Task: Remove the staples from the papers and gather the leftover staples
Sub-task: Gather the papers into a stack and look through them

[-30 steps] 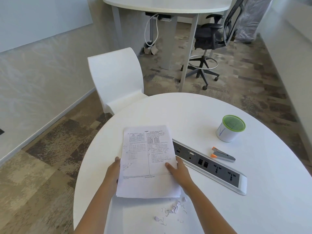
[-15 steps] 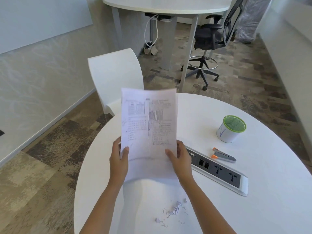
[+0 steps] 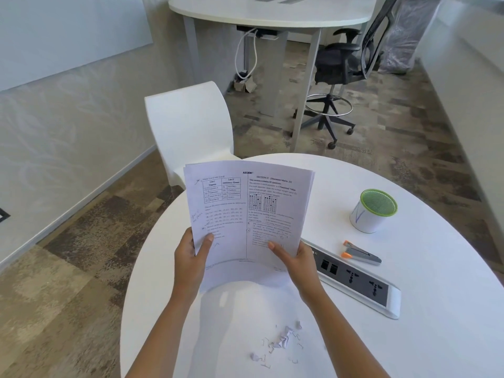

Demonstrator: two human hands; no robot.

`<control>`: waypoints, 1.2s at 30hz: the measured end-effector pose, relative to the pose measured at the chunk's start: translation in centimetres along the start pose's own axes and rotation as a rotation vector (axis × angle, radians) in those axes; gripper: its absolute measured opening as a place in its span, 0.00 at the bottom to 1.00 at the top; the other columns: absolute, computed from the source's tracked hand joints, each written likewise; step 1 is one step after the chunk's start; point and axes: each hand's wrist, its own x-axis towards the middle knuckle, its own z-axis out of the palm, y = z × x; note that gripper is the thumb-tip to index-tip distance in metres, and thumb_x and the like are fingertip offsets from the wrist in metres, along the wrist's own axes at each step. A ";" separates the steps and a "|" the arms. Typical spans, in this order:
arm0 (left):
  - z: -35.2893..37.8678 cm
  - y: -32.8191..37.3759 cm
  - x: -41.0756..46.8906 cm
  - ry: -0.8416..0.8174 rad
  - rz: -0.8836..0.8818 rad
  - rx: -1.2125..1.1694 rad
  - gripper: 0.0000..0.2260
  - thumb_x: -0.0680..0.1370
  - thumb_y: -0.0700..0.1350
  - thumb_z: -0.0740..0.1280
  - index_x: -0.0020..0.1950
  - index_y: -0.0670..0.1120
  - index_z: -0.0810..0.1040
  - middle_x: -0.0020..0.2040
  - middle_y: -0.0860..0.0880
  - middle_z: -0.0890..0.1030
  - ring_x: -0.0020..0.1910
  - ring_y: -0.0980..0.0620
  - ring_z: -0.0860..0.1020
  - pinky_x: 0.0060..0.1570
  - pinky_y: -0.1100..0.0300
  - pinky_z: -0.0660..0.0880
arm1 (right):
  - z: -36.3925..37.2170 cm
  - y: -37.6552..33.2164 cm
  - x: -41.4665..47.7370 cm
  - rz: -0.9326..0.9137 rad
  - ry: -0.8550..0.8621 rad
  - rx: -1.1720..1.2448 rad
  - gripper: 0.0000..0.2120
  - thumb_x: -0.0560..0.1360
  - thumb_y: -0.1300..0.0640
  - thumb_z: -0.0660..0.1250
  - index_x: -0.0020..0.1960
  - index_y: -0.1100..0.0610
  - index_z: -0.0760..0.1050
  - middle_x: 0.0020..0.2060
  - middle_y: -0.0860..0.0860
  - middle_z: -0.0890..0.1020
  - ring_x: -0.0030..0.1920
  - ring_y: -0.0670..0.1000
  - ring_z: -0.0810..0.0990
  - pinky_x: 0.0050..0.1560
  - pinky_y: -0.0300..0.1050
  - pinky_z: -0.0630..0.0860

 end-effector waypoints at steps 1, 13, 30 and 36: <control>0.0 0.0 0.1 -0.005 0.004 -0.019 0.12 0.78 0.41 0.65 0.61 0.47 0.74 0.56 0.53 0.80 0.54 0.59 0.78 0.48 0.70 0.77 | -0.1 -0.1 0.1 -0.011 -0.004 0.004 0.10 0.71 0.59 0.72 0.53 0.53 0.81 0.46 0.44 0.86 0.46 0.42 0.84 0.41 0.31 0.77; -0.6 -0.1 1.5 -0.243 -0.266 -0.028 0.05 0.74 0.44 0.70 0.49 0.53 0.80 0.40 0.62 0.85 0.45 0.60 0.82 0.43 0.67 0.76 | -1.7 1.3 0.7 0.107 -0.081 -0.161 0.12 0.69 0.59 0.74 0.51 0.51 0.81 0.49 0.47 0.85 0.50 0.45 0.83 0.46 0.31 0.77; 3.1 -0.3 0.2 0.122 -0.441 -0.458 0.11 0.74 0.50 0.70 0.54 0.48 0.81 0.57 0.49 0.82 0.60 0.49 0.79 0.65 0.49 0.71 | -1.3 -0.1 1.8 0.186 0.233 0.623 0.24 0.72 0.58 0.70 0.66 0.52 0.68 0.56 0.53 0.78 0.47 0.51 0.79 0.43 0.48 0.79; 5.9 -2.0 -1.6 0.256 -0.525 -0.510 0.11 0.76 0.47 0.68 0.57 0.47 0.78 0.57 0.50 0.80 0.61 0.49 0.77 0.66 0.52 0.69 | 0.8 1.5 0.1 0.334 0.082 0.294 0.20 0.69 0.64 0.73 0.59 0.58 0.74 0.50 0.53 0.83 0.49 0.54 0.81 0.45 0.50 0.79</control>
